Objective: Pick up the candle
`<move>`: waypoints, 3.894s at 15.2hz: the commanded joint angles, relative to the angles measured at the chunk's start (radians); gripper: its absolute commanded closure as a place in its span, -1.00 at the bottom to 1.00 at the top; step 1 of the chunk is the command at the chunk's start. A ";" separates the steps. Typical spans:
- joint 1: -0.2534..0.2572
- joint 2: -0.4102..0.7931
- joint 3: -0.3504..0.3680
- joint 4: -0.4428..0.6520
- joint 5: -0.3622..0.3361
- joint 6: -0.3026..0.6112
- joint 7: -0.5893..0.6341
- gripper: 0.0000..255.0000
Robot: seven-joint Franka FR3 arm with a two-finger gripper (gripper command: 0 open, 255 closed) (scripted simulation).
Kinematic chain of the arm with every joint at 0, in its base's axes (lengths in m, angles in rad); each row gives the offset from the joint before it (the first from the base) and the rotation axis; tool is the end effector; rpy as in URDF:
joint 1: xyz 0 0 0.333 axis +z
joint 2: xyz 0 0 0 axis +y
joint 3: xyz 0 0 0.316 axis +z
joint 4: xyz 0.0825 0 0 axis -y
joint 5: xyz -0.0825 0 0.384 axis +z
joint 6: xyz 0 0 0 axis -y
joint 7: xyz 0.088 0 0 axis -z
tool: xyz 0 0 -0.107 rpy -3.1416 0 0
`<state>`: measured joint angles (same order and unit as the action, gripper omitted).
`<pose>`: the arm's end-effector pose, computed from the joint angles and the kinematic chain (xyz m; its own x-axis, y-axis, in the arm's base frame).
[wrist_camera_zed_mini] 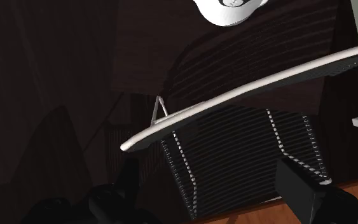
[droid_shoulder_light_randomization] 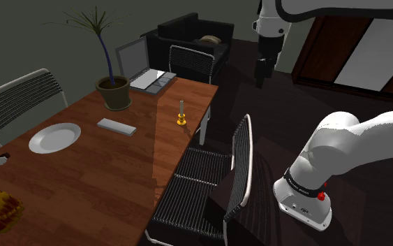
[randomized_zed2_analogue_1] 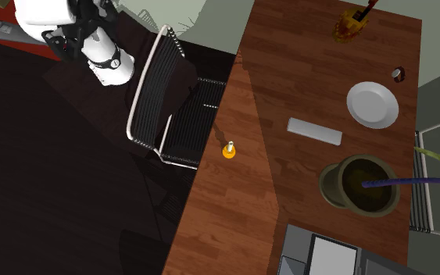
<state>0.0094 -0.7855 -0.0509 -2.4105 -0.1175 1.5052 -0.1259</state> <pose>0.2969 -0.0293 0.5596 0.9870 0.0956 -0.1292 0.1047 -0.9923 0.0656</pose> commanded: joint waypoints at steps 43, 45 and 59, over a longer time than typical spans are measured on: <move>-0.025 1.551 0.050 1.077 0.298 0.182 0.497 -1.00; -0.025 1.552 0.050 1.080 0.298 0.181 0.497 1.00; -0.026 1.520 0.050 1.094 0.297 0.136 0.505 1.00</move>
<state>-0.0156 0.7371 -0.0008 -1.3238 0.1799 1.6509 0.3776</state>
